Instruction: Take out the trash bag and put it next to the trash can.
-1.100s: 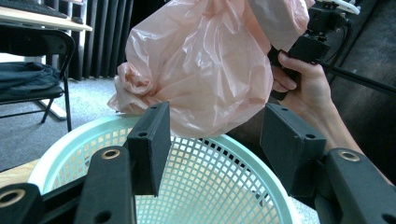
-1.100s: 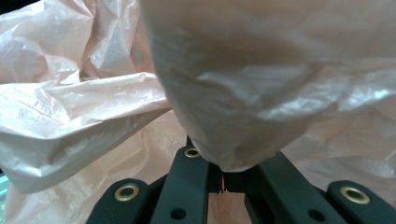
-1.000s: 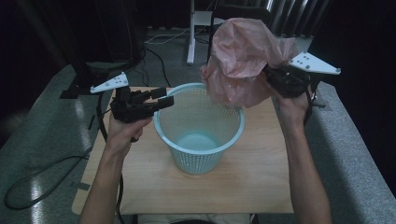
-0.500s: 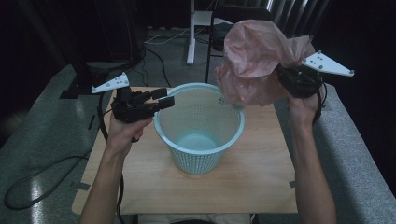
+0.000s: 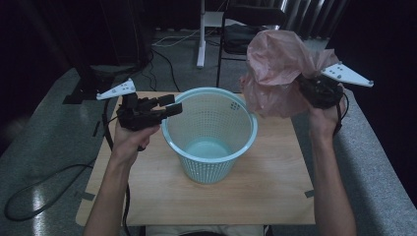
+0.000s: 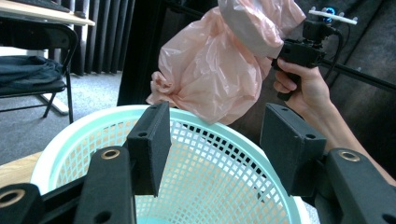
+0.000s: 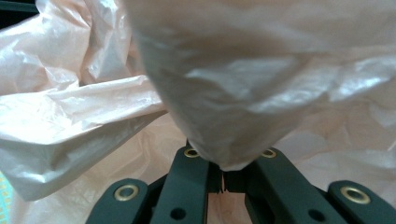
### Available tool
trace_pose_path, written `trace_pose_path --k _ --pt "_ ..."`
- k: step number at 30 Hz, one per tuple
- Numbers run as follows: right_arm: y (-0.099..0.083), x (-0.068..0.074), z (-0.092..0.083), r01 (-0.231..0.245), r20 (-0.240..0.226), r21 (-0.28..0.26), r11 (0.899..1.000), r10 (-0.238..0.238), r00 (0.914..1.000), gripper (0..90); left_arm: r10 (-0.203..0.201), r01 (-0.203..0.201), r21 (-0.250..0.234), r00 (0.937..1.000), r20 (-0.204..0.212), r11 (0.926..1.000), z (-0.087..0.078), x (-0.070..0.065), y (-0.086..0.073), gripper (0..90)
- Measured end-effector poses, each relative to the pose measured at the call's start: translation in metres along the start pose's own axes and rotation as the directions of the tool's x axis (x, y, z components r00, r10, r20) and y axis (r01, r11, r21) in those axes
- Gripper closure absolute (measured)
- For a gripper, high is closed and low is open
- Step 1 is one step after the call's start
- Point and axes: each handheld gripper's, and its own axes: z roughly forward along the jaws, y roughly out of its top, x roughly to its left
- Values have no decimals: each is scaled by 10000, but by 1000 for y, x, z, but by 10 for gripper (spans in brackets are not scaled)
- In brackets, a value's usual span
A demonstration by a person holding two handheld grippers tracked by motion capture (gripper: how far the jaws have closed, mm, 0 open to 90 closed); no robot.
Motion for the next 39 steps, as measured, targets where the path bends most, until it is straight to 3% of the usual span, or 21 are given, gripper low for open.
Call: trace_pose_path --k 17,29,32,37,39 --pt "-33 -19 9 -506 570 946 9942 453 9973 888 -35 35 24 10000 -40 10000 -1 3 -3 430" --pt "-37 -29 -1 -610 838 872 9943 536 9950 887 -80 80 50 10000 -17 10000 2 3 -4 430" --pt "-35 -34 -5 -874 841 651 9940 818 9931 887 -89 89 45 10000 -28 10000 1 4 -4 430" --pt "-41 -28 0 -385 897 1159 9925 282 9956 886 -69 69 22 10000 6 10000 2 3 -4 430" --pt "-47 -26 4 -473 790 1312 9902 371 9962 886 -44 43 67 10000 22 10000 2 2 -4 430"
